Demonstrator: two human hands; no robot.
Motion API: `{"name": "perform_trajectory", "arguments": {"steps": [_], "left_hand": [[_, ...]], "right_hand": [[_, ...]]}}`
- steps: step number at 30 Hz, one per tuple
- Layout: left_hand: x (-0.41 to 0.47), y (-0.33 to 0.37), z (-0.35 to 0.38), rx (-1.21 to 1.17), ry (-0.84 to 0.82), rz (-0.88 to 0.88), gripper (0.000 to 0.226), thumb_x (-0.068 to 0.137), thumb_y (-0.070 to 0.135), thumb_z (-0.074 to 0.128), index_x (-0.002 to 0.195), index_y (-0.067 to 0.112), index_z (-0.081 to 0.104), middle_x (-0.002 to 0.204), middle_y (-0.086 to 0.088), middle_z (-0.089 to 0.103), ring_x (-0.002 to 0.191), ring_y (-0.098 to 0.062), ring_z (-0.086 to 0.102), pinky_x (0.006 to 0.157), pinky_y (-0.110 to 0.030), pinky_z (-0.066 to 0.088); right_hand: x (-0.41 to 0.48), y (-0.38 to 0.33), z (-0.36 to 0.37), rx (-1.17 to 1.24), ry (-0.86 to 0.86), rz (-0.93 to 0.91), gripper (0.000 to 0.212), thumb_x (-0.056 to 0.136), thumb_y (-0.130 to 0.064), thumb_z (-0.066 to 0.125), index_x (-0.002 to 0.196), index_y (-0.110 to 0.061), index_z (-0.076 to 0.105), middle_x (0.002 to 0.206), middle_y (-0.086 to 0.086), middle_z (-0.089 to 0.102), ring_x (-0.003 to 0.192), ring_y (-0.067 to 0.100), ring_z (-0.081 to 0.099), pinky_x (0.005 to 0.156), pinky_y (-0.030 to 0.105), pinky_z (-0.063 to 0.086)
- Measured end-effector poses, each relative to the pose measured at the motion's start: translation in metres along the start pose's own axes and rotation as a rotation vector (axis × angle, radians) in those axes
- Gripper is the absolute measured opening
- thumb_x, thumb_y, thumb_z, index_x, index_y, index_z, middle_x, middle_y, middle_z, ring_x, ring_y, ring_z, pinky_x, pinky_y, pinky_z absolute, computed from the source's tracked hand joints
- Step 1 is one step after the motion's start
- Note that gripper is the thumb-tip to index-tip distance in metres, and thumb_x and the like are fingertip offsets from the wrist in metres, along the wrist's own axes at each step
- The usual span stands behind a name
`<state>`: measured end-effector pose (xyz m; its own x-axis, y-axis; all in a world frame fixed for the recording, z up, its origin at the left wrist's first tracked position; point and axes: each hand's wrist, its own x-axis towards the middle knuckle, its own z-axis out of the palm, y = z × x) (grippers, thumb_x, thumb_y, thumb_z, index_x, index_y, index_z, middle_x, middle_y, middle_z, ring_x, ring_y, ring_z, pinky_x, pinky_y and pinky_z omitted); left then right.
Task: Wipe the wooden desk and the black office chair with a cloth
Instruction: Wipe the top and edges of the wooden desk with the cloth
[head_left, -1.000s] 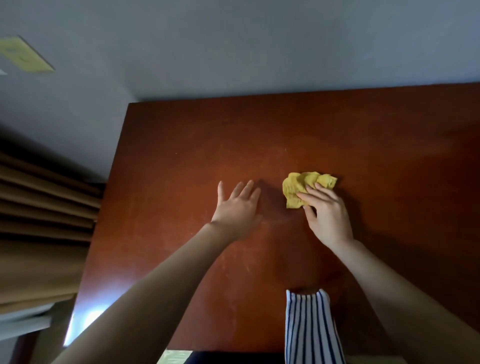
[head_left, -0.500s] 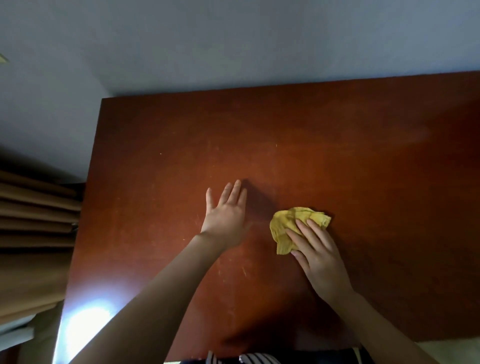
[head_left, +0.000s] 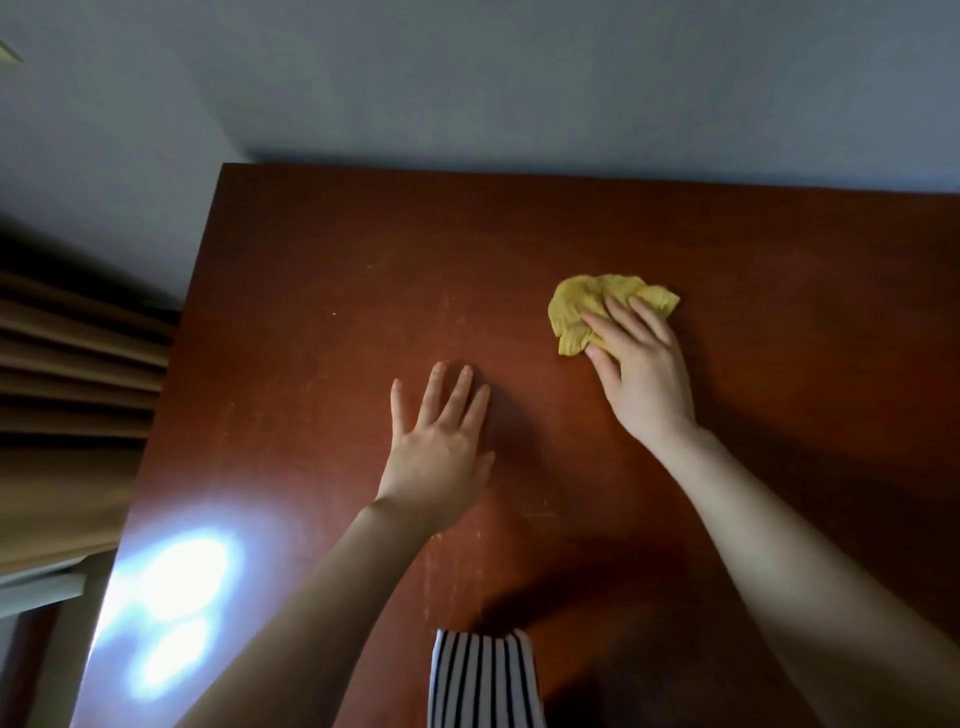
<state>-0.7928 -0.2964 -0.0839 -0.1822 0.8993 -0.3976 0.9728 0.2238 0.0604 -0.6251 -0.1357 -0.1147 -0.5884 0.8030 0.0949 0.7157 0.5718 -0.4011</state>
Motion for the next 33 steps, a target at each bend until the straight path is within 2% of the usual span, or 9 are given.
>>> {"name": "perform_trajectory", "arguments": {"steps": [3,8,12,14,16,22,25,30,33], "left_hand": [[0.003,-0.004,0.004,-0.01,0.025,0.001,0.064,0.098,0.049,0.025,0.151,0.022,0.002,0.159,0.002,-0.006,0.144,-0.024,-0.02,0.104,-0.055,-0.021],[0.004,-0.012,0.006,-0.028,0.03,0.015,0.062,0.098,0.048,0.027,0.151,0.024,0.006,0.16,0.003,-0.002,0.144,-0.025,-0.018,0.105,-0.054,-0.021],[0.002,-0.019,0.004,-0.043,0.028,0.085,0.063,0.096,0.049,0.03,0.151,0.025,0.009,0.16,0.001,-0.004,0.144,-0.024,-0.019,0.104,-0.052,-0.021],[-0.003,-0.024,0.003,-0.042,0.02,0.157,0.062,0.096,0.048,0.032,0.151,0.026,0.012,0.159,0.001,-0.006,0.144,-0.024,-0.019,0.104,-0.051,-0.021],[-0.006,-0.033,0.004,-0.057,-0.01,0.156,0.061,0.096,0.048,0.034,0.15,0.027,0.014,0.159,0.001,-0.008,0.144,-0.023,-0.018,0.106,-0.052,-0.02],[-0.058,-0.071,0.009,-0.024,-0.048,0.352,0.062,0.096,0.048,0.035,0.15,0.026,0.014,0.159,0.003,-0.008,0.144,-0.022,-0.019,0.108,-0.055,-0.017],[-0.086,-0.088,0.016,0.012,-0.079,0.422,0.064,0.096,0.049,0.036,0.15,0.027,0.011,0.159,0.003,-0.008,0.144,-0.022,-0.02,0.108,-0.057,-0.017],[-0.125,-0.1,0.032,0.141,-0.231,0.547,0.079,0.092,0.055,0.042,0.151,0.026,-0.002,0.158,0.002,-0.016,0.144,-0.021,-0.018,0.108,-0.061,-0.012],[-0.143,-0.099,0.042,0.208,-0.268,0.636,0.085,0.09,0.057,0.045,0.151,0.024,-0.005,0.157,0.001,-0.019,0.144,-0.021,-0.018,0.108,-0.061,-0.011]], "right_hand": [[0.033,-0.003,0.006,-0.023,0.02,0.052,0.036,0.093,-0.019,0.057,0.129,-0.013,0.058,0.137,0.011,0.053,0.133,0.031,0.039,0.113,0.041,0.028],[0.044,-0.028,0.019,-0.006,0.032,0.249,0.036,0.094,-0.021,0.055,0.129,-0.02,0.059,0.143,0.005,0.048,0.139,0.026,0.03,0.114,0.038,0.024],[0.015,-0.049,0.019,0.001,-0.035,0.24,0.037,0.094,-0.021,0.054,0.13,-0.025,0.057,0.145,0.001,0.044,0.141,0.022,0.026,0.114,0.038,0.022],[-0.014,-0.063,0.018,0.01,-0.059,0.224,0.037,0.094,-0.021,0.055,0.131,-0.025,0.057,0.146,0.001,0.044,0.141,0.022,0.026,0.113,0.039,0.023],[-0.033,-0.074,0.023,0.038,-0.096,0.212,0.037,0.093,-0.02,0.056,0.13,-0.024,0.058,0.145,0.001,0.045,0.141,0.021,0.027,0.113,0.04,0.024],[-0.126,-0.137,0.037,-0.005,0.009,0.411,0.037,0.093,-0.019,0.056,0.13,-0.024,0.057,0.142,0.0,0.049,0.139,0.021,0.031,0.112,0.037,0.028],[-0.167,-0.171,0.049,-0.01,0.03,0.534,0.037,0.095,-0.022,0.052,0.132,-0.025,0.055,0.145,-0.001,0.045,0.141,0.02,0.027,0.11,0.039,0.029],[-0.229,-0.223,0.068,0.012,0.058,0.684,0.036,0.096,-0.025,0.051,0.132,-0.028,0.055,0.146,-0.006,0.043,0.141,0.016,0.024,0.106,0.038,0.032],[-0.265,-0.254,0.075,0.041,0.104,0.702,0.033,0.093,-0.022,0.056,0.126,-0.025,0.061,0.142,-0.005,0.048,0.138,0.017,0.032,0.1,0.037,0.033]]}}
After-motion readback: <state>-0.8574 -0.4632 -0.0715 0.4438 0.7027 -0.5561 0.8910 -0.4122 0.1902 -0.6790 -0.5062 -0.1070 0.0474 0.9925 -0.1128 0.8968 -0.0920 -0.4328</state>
